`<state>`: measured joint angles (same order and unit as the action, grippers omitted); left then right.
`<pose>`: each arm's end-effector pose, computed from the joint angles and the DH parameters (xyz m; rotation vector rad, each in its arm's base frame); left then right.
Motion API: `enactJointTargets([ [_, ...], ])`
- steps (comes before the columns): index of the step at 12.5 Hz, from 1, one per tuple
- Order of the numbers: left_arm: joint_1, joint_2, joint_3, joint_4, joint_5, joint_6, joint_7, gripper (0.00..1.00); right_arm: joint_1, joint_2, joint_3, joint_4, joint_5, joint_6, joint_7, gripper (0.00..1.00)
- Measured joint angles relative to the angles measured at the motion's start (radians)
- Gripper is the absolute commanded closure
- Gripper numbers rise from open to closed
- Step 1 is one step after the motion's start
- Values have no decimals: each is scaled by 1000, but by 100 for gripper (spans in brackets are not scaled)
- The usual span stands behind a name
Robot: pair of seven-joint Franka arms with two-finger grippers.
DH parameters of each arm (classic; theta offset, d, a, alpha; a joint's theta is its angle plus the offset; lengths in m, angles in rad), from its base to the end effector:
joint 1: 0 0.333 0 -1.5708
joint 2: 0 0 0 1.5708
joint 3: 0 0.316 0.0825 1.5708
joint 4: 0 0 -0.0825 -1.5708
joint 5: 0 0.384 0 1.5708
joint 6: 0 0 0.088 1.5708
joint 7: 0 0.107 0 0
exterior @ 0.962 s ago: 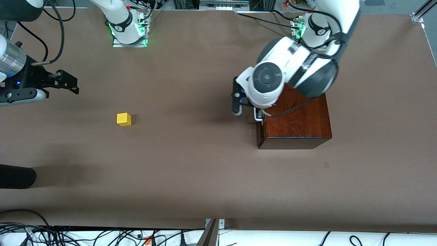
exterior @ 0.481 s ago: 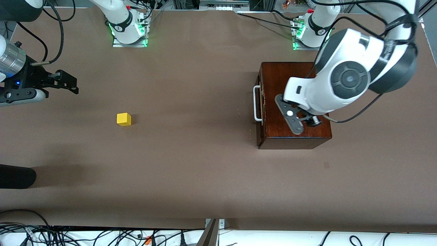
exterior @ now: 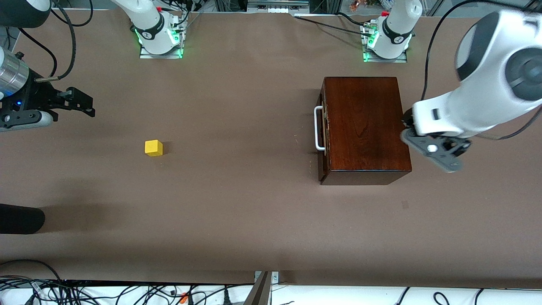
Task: Open drawer, take yellow block, close drawer
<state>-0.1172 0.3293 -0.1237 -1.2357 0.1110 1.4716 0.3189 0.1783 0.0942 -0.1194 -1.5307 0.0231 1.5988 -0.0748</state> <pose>0.6285 -0.1269 0.5768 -2.9561 0.8326 0.1444 0.5834 0.0400 0.5926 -3.1223 -0.2082 0.0396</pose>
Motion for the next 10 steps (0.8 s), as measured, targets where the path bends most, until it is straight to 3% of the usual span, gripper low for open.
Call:
enactJointTargets([
  [6,19,-295,104,-414,-71,323,-282,0,-1,1,-2,0,0,0,0,0],
  [8,38,-354,110,-486,-76,336,-315,0,-1,1,-3,0,0,0,0,0],
  [10,39,-374,110,-495,-76,313,-333,0,-2,1,-7,0,0,0,0,0],
])
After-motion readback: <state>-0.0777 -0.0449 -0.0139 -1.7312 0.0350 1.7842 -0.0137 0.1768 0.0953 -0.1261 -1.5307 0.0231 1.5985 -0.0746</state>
